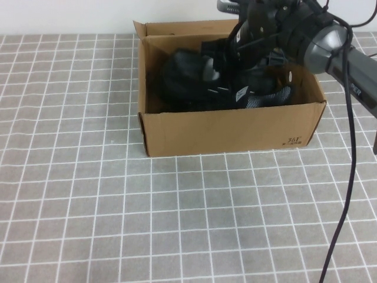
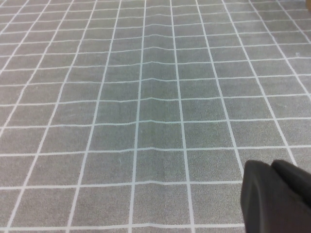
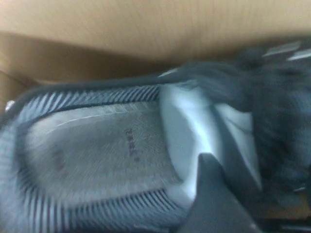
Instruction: Put shoes into padded shoe box
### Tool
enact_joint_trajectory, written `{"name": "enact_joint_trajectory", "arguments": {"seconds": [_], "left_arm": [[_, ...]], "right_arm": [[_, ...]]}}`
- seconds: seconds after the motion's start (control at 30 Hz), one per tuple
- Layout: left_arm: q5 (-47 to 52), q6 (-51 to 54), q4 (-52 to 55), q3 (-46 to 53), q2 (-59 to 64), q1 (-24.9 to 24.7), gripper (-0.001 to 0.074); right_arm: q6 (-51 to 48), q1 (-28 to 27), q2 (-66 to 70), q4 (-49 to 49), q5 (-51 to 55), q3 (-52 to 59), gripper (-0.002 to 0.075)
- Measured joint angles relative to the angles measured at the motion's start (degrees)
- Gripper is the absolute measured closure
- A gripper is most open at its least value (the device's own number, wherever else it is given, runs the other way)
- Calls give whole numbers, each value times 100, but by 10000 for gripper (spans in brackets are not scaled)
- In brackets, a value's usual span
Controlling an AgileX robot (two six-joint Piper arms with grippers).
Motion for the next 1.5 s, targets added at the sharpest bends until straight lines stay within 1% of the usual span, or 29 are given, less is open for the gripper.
{"name": "enact_joint_trajectory", "arguments": {"seconds": [0.07, 0.17, 0.33, 0.4, 0.43, 0.5, 0.57, 0.6, 0.7, 0.8, 0.97, 1.03, 1.27, 1.4, 1.5], "left_arm": [[0, 0, -4, 0, 0, 0, 739], [0, 0, -13, 0, 0, 0, 739], [0, 0, -13, 0, 0, 0, 739], [0, 0, -13, 0, 0, 0, 739], [0, 0, -13, 0, 0, 0, 739], [0, 0, -13, 0, 0, 0, 739], [0, 0, -13, 0, 0, 0, 739], [0, 0, -13, 0, 0, 0, 739], [0, 0, -13, 0, 0, 0, 739], [0, 0, -13, 0, 0, 0, 739], [0, 0, -58, 0, 0, 0, 739], [0, 0, -56, 0, 0, 0, 739], [0, 0, -56, 0, 0, 0, 739], [0, 0, -56, 0, 0, 0, 739], [0, 0, -56, 0, 0, 0, 739]], "right_arm": [[-107, 0, -65, -20, -79, 0, 355], [-251, 0, -225, -34, -187, 0, 342], [-479, 0, -623, -60, -323, 0, 349], [-681, 0, -804, -60, -323, 0, 395], [-808, 0, -877, -60, -323, 0, 438], [-1027, 0, -1081, -72, -263, 0, 555], [-1192, 0, -1286, -124, -151, 0, 650], [-1336, 0, -1408, -153, -73, 0, 680], [-2093, 0, -1787, -182, 236, 0, 717], [-2797, 0, -2135, -182, 616, 0, 727], [-3196, 105, -2747, -369, 895, 0, 731], [-3226, 282, -3019, -658, 1002, 0, 731], [-3324, 1212, -3913, -1527, 1575, -46, 732], [-3402, 1612, -4259, -1603, 1770, -46, 733], [-3492, 1778, -4460, -1603, 1924, -46, 733]]}}
